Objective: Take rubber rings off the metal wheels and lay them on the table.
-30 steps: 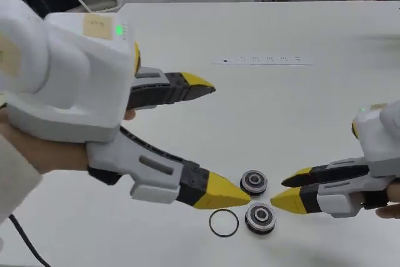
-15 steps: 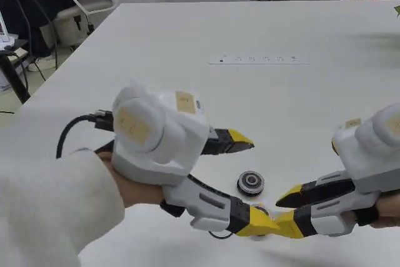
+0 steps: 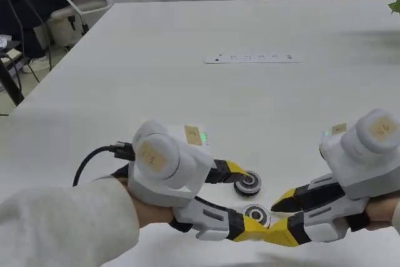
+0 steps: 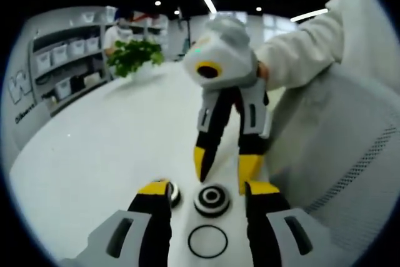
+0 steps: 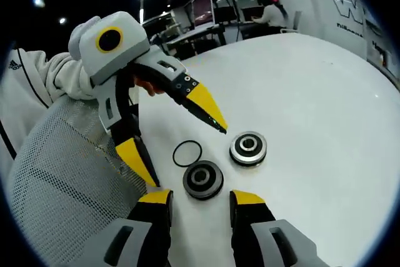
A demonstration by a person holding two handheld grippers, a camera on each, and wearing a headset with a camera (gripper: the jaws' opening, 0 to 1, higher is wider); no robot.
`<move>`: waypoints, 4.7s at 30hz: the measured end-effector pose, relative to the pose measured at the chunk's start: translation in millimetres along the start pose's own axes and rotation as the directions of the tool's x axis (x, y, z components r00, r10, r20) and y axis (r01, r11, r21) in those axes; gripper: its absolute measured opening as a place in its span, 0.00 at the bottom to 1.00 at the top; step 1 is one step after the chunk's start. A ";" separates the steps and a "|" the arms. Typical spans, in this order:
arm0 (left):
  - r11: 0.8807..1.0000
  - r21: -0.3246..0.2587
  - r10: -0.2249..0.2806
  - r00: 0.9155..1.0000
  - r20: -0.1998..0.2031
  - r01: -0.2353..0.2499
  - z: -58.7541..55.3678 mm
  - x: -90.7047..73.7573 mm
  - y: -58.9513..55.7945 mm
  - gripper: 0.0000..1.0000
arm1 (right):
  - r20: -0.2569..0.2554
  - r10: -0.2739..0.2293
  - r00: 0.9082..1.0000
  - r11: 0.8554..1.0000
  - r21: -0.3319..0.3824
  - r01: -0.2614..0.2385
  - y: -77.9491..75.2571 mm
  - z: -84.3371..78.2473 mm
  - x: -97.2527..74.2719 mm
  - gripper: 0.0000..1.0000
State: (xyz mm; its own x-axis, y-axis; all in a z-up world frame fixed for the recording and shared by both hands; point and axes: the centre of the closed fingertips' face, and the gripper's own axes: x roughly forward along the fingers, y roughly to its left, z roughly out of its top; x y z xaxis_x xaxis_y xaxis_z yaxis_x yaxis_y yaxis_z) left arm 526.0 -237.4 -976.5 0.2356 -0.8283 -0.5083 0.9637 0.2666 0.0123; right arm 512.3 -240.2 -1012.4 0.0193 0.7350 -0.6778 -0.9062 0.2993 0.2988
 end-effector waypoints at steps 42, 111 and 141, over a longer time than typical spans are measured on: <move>1.000 -0.007 -0.007 1.000 -0.027 0.007 -21.1 13.3 -4.1 0.14 | -0.037 -0.059 0.998 0.960 -0.277 0.047 -4.1 -3.3 5.6 0.17; 1.000 0.021 0.017 1.000 -0.025 -0.016 -21.4 12.9 -2.1 0.13 | 0.031 -0.053 0.998 0.922 0.385 0.037 -11.5 6.4 -7.0 0.00; 1.000 0.010 0.019 0.999 -0.026 -0.019 -20.6 13.6 -2.8 0.13 | 0.148 0.017 0.989 0.884 0.461 -0.084 2.4 28.5 -7.4 0.00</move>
State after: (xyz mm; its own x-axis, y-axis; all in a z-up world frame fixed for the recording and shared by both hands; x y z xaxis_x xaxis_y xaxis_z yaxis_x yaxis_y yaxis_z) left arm 524.0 -239.3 -1001.2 0.2507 -0.8101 -0.5301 0.9603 0.2771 0.0307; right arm 522.0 -227.6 -987.5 0.0659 0.8219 -0.5658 -0.6076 0.4828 0.6306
